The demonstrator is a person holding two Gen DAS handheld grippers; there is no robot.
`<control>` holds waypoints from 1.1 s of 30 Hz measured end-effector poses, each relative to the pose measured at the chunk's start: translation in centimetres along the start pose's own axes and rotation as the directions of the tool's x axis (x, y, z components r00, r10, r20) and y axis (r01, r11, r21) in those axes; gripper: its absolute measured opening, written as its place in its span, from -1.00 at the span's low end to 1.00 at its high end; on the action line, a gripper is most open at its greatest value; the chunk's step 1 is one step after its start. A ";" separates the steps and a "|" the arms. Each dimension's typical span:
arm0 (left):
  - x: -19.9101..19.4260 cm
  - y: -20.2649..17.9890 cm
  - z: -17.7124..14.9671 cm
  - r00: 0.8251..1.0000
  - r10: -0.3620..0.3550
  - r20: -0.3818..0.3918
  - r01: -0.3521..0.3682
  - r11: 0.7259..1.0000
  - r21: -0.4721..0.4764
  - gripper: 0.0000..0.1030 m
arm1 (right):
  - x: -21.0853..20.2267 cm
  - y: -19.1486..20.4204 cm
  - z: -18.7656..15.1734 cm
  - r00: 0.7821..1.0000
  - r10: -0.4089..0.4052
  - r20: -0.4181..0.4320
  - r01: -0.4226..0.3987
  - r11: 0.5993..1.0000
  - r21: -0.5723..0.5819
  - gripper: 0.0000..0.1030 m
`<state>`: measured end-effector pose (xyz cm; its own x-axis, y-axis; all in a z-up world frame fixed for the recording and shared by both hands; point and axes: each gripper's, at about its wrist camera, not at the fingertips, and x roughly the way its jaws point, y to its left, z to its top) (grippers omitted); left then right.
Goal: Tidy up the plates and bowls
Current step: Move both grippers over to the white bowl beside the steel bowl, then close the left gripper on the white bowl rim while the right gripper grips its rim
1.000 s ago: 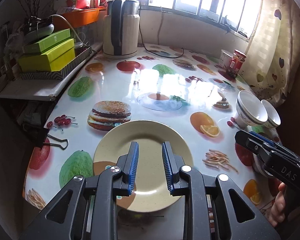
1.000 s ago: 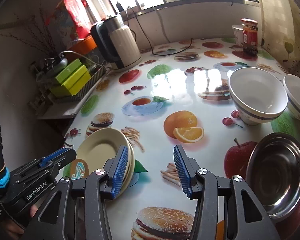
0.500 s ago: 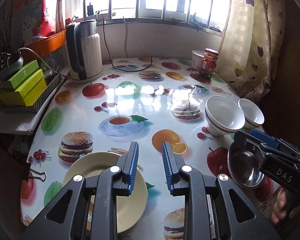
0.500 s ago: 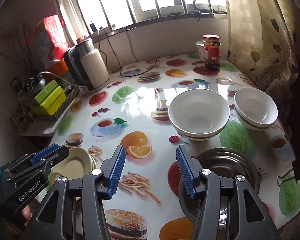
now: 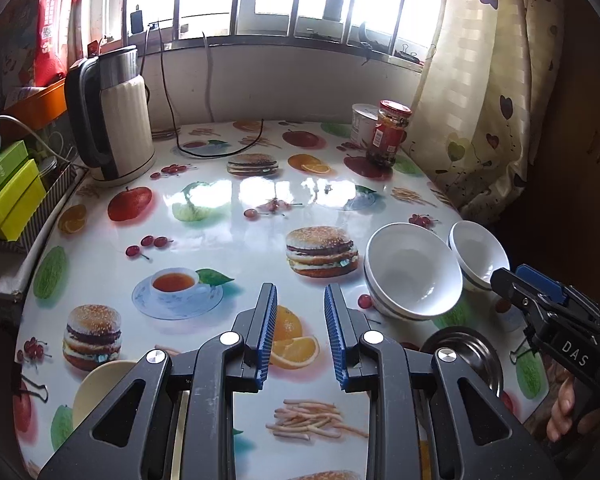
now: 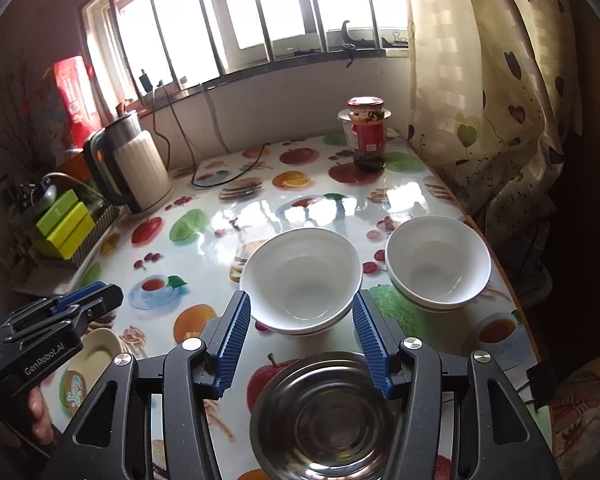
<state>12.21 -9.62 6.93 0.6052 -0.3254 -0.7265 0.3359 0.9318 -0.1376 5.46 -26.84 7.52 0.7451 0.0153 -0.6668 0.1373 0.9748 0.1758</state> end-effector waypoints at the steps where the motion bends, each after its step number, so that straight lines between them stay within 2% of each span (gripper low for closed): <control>1: 0.6 -0.3 0.3 1.000 -0.007 -0.005 0.007 1.000 -0.002 -0.50 | 0.2 -0.6 0.3 1.000 -0.014 -0.001 0.014 1.000 0.005 0.04; 5: 2.8 -1.4 1.3 0.999 -0.029 -0.029 0.029 1.000 -0.001 -0.50 | 1.2 -2.9 1.1 0.999 -0.045 -0.010 0.045 0.999 0.003 0.04; 8: 4.8 -1.7 1.7 0.995 -0.067 -0.070 0.064 0.997 -0.033 -0.50 | 2.2 -3.9 1.7 0.998 -0.054 -0.026 0.054 0.998 -0.011 0.04; 15: 7.6 -3.5 2.0 0.989 -0.092 -0.112 0.090 0.996 -0.024 -0.51 | 5.0 -4.9 1.7 0.997 -0.025 -0.069 0.024 1.000 -0.009 0.01; 31: 10.0 -4.6 1.5 0.983 -0.103 -0.153 0.101 0.995 -0.022 -0.51 | 8.2 -4.8 1.4 0.992 0.026 -0.120 -0.027 1.000 -0.009 -0.55; 33: 10.1 -4.6 1.5 0.983 -0.099 -0.153 0.098 0.995 -0.020 -0.64 | 8.3 -4.7 1.3 0.992 0.028 -0.121 -0.030 0.999 -0.012 -0.58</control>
<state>17.86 -17.40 1.24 0.4514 -0.3880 -0.8036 0.3791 0.8986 -0.2209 11.90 -31.56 2.11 0.6643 0.0696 -0.7442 0.1069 0.9766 0.1867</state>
